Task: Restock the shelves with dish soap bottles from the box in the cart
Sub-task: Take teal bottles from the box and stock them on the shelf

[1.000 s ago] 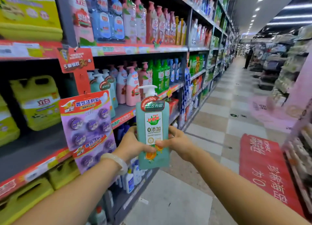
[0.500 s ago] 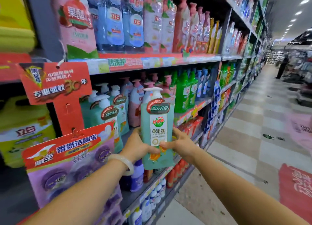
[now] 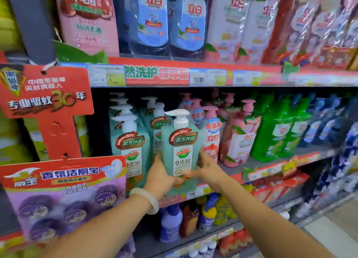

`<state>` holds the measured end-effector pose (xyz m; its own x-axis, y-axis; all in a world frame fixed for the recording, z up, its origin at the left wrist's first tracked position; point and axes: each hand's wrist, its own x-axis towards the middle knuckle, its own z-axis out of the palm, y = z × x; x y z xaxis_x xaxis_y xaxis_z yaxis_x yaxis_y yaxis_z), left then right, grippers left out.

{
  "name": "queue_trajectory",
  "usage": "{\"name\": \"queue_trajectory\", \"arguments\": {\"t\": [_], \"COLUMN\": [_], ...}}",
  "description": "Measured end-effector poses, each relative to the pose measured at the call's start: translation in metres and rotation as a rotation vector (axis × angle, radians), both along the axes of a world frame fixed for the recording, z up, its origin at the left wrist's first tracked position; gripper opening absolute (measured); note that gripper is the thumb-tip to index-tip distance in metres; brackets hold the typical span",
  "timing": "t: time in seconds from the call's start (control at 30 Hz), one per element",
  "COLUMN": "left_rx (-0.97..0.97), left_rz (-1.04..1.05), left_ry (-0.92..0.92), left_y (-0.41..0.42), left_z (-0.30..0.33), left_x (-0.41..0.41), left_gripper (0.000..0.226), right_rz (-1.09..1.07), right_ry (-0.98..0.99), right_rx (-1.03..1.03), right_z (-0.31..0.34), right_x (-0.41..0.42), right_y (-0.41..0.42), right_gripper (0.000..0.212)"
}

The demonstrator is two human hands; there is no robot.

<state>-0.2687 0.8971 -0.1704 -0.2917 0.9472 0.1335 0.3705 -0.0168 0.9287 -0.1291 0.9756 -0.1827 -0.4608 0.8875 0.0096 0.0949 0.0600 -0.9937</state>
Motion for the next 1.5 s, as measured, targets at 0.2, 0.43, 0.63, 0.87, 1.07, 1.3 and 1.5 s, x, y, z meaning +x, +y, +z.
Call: {"name": "queue_trajectory", "arguments": {"t": [0.2,0.43,0.63,0.87,1.07,1.3,1.5], "left_rx": [-0.08,-0.117,-0.181,-0.089,-0.099,-0.011,-0.11], "left_rz": [0.151,0.283,0.501,0.689,0.719,0.735,0.806], "left_ry": [0.091,0.049,0.316,0.193,0.103,0.012,-0.001], "left_y": [0.027,0.031,0.011,-0.011,-0.008,-0.007,-0.01], "left_z": [-0.011,-0.031,-0.031,-0.029,-0.025,-0.026,-0.034], "left_x": [-0.001,-0.006,-0.002,0.013,0.01,0.005,-0.019], "left_gripper": [0.086,0.075,0.035,0.086,0.119,0.119,0.098], "right_rz": [0.119,0.216,0.252,0.257,0.224,0.158,0.136], "right_ry": [0.021,-0.028,-0.053,-0.093,-0.089,-0.02,-0.042], "right_rx": [0.028,0.07,0.098,0.156,0.118,0.111,0.107], "right_z": [-0.014,-0.024,-0.022,-0.019,-0.023,-0.025,-0.023], "right_x": [-0.013,-0.027,-0.031,-0.036,-0.036,-0.052,-0.054], "right_y": [0.037,0.048,0.049,0.04,0.034,0.033,0.031], "right_gripper": [0.064,0.075,0.067,0.066,0.085,0.071,0.069]}}
